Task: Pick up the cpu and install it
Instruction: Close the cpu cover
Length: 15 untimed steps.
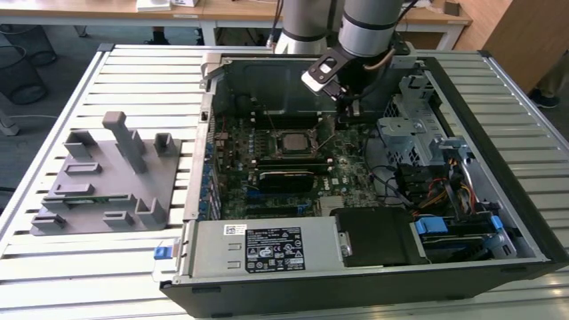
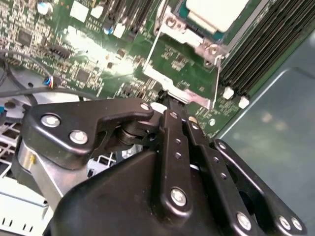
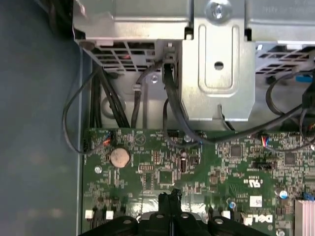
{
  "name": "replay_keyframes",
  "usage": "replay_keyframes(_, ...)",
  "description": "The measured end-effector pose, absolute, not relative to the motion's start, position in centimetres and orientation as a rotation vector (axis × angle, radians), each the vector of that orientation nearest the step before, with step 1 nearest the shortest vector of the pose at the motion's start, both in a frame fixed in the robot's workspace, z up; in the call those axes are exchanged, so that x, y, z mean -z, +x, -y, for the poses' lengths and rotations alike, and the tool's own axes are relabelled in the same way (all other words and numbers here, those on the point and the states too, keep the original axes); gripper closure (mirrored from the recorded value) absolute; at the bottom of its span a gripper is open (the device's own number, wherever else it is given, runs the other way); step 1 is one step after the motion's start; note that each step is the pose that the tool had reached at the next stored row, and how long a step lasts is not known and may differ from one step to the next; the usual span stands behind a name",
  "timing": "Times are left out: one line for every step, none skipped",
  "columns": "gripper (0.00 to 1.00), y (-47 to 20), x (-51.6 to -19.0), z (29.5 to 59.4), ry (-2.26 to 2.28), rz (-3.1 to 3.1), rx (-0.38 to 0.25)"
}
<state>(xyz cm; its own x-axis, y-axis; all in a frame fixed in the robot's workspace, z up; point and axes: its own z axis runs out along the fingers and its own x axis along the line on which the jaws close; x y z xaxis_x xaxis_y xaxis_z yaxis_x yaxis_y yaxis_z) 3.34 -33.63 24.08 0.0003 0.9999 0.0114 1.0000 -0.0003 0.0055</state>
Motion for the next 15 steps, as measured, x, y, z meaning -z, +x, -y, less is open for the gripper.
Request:
replay_keyframes(0.89,3.2,-24.1,33.6,-2.219,2.218,0.019)
replay_keyframes(0.89,3.0,-24.1,33.6,-2.219,2.218,0.019)
replay_keyframes(0.89,2.8,-24.1,33.6,-2.219,2.218,0.019)
replay_keyframes(0.89,2.7,-24.1,33.6,-2.219,2.218,0.019)
replay_keyframes(0.89,2.5,-24.1,33.6,-2.219,2.218,0.019)
replay_keyframes(0.89,2.4,-24.1,33.6,-2.219,2.218,0.019)
replay_keyframes(0.89,2.2,-24.1,33.6,-2.219,2.218,0.019)
replay_keyframes(0.89,2.0,-24.1,33.6,-2.219,2.218,0.019)
replay_keyframes(0.89,1.8,-24.1,33.6,-2.219,2.218,0.019)
replay_keyframes(0.89,1.6,-24.1,33.6,-2.219,2.218,0.019)
replay_keyframes(0.89,1.5,-24.1,33.6,-2.219,2.218,0.019)
replay_keyframes(0.89,1.3,-24.1,33.6,-2.219,2.218,0.019)
replay_keyframes(0.89,1.2,-24.1,33.6,-2.219,2.218,0.018)
replay_keyframes(0.89,1.0,-24.1,33.6,-2.219,2.218,0.019)
replay_keyframes(0.89,0.9,-24.0,33.6,-2.219,2.218,0.019)
